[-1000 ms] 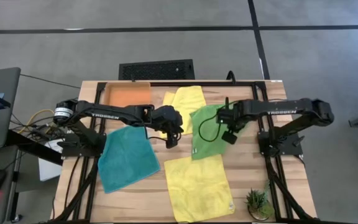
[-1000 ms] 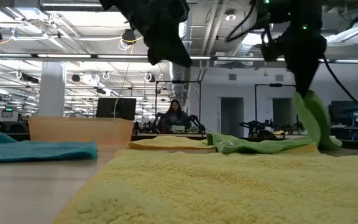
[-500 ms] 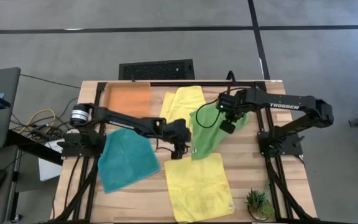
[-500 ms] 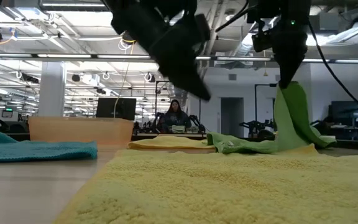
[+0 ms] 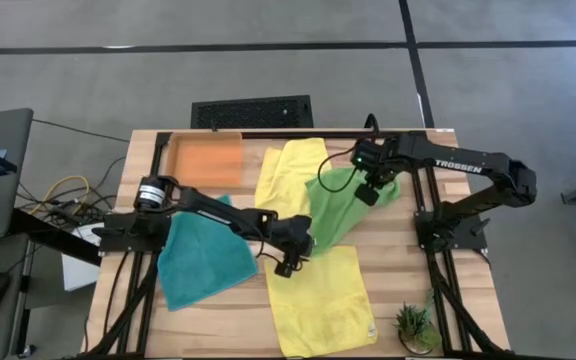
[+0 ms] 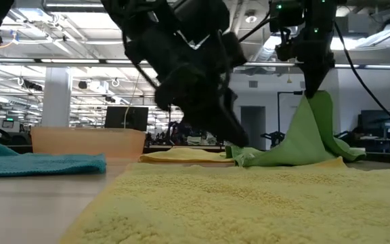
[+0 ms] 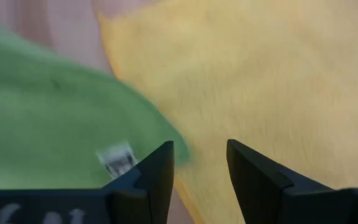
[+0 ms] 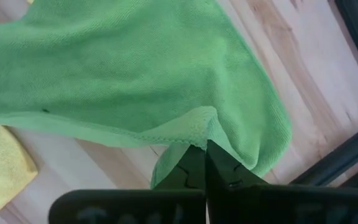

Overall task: Fold microfiber towels
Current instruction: Fold the green microfiber towel

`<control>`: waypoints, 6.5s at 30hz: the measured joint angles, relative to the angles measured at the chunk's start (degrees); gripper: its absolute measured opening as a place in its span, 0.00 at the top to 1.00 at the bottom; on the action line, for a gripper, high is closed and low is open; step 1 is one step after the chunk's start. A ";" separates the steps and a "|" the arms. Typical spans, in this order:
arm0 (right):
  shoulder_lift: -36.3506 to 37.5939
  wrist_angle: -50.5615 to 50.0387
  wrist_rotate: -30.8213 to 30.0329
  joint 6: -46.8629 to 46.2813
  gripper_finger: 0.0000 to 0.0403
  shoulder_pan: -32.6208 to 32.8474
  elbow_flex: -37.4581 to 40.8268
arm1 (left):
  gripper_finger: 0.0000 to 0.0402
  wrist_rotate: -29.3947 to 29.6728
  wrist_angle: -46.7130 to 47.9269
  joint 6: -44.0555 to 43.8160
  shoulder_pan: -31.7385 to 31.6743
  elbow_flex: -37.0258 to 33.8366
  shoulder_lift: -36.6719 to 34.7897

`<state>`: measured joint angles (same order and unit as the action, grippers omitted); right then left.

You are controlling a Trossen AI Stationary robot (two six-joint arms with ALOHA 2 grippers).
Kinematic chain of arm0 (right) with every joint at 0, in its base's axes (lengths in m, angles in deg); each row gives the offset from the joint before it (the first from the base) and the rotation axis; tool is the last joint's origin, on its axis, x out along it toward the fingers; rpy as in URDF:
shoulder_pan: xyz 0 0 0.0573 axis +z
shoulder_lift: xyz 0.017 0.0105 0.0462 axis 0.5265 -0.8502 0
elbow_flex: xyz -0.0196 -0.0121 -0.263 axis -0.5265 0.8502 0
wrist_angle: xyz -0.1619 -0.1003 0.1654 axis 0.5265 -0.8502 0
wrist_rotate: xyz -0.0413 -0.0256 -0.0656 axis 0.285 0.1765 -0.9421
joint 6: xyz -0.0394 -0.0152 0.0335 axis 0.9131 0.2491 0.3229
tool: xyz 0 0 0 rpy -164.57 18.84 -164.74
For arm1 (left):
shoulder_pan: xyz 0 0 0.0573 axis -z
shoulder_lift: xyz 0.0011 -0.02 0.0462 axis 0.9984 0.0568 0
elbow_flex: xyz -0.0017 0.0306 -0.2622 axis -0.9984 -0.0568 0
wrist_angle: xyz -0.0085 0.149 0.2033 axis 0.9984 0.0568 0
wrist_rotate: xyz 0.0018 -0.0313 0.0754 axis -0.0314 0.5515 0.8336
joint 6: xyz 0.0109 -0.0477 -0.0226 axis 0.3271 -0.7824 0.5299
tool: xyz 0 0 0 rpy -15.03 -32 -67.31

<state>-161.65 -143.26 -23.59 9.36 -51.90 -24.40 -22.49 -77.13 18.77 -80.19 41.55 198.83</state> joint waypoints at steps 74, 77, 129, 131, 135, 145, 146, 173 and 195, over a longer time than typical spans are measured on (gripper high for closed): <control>-0.04 -10.70 3.28 1.51 0.98 5.18 -0.70 | 1.00 11.21 12.43 -22.64 -5.47 -0.02 -12.07; -0.04 -12.07 5.73 1.54 0.98 8.25 -0.70 | 1.00 12.78 15.03 -23.59 -6.32 -0.02 -15.01; -0.33 -12.03 13.21 -11.42 0.98 35.82 -0.19 | 1.00 -0.51 32.59 -40.43 -4.15 0.03 -21.40; -0.31 -12.05 11.84 -11.95 0.98 35.74 1.49 | 1.00 0.59 32.16 -41.29 -5.17 0.03 -21.38; -0.33 -11.86 9.40 -12.93 0.98 34.64 6.76 | 1.00 3.95 31.00 -42.81 -6.66 0.00 -20.65; -0.35 -8.37 -1.31 -15.21 0.98 29.88 13.57 | 1.00 10.88 28.91 -41.83 -9.56 0.09 -19.32; -0.35 -7.92 -1.50 -15.18 0.98 29.46 13.86 | 1.00 11.65 29.10 -41.81 -9.62 -0.05 -18.95; -0.35 -2.28 -5.42 -11.85 0.90 21.52 17.89 | 0.97 19.48 20.46 -38.34 -11.96 0.00 -12.24; 2.84 -3.54 -4.70 -8.40 0.54 20.74 13.62 | 0.59 6.78 18.96 -23.58 -8.67 0.06 -15.16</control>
<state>-158.81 -146.79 -28.28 0.96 -31.17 -10.78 -15.71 -58.18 -4.81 -88.85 41.61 183.67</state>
